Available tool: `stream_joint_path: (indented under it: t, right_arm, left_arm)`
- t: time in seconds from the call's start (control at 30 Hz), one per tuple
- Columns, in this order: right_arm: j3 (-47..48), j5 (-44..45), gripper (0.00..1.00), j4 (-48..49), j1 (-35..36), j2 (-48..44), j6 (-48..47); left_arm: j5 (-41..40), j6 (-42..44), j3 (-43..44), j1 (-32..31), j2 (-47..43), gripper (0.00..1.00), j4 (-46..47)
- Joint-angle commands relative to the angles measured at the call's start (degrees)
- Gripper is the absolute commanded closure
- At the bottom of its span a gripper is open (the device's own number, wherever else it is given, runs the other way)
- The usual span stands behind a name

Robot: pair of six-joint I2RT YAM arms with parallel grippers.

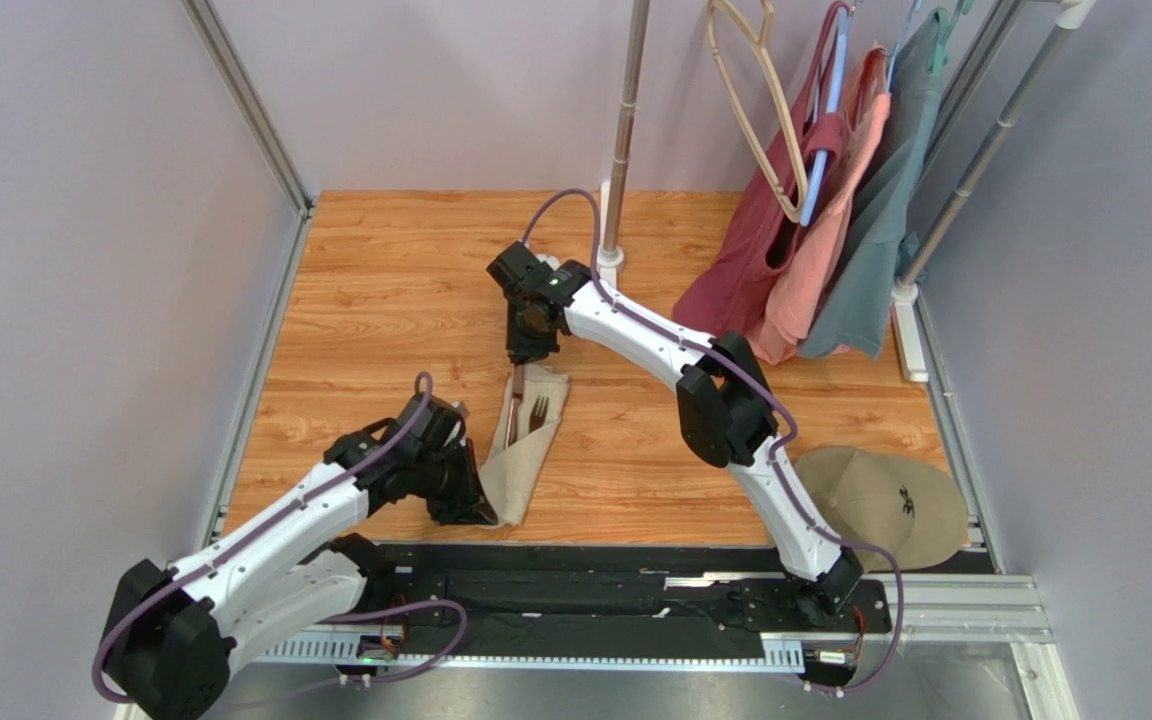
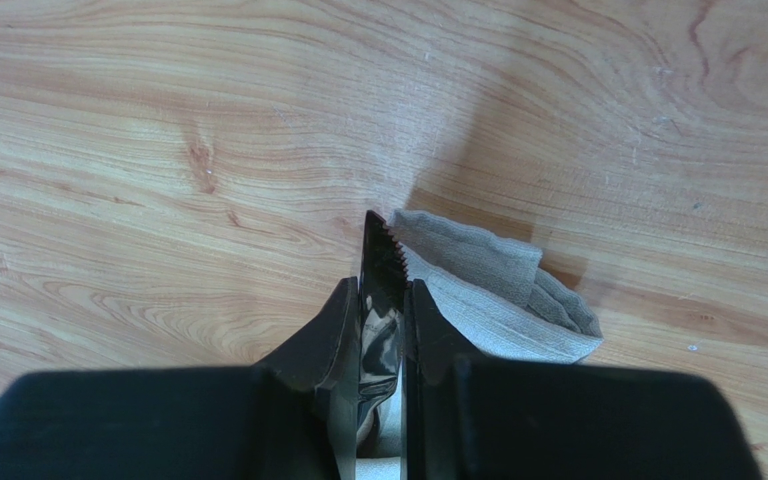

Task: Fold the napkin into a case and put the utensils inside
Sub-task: Insert the knife into the folded napkin.

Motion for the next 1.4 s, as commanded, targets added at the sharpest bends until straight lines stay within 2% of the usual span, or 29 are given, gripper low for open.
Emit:
stream_joint_path:
  t: [0.0, 0.13, 0.7, 0.93, 1.37]
  right_arm:
    - [-0.7, -1.0, 1.00, 1.1, -0.3, -3.7, 0.8]
    - [-0.4, -1.3, 1.00, 0.8, -0.4, -3.4, 1.2]
    - [-2.0, -3.0, 1.00, -4.3, -0.2, -4.3, 2.3]
    - [-4.3, -3.1, 1.00, -3.8, 0.8, -5.9, 2.9]
    - [-7.7, -5.3, 1.00, -3.2, 3.2, -6.8, 3.6]
  left_arm:
    - [3.9, -3.0, -1.0, -0.1, 5.7, 1.00, 6.2]
    - [3.5, -3.6, -1.9, -0.6, 9.7, 1.00, 11.5]
    - [0.7, -2.6, -3.2, -0.7, 18.4, 1.00, 19.4]
    - [0.3, -2.3, -2.8, -0.7, 22.1, 1.00, 21.2]
    - [-1.1, -2.3, -2.9, -0.7, 22.6, 1.00, 21.4]
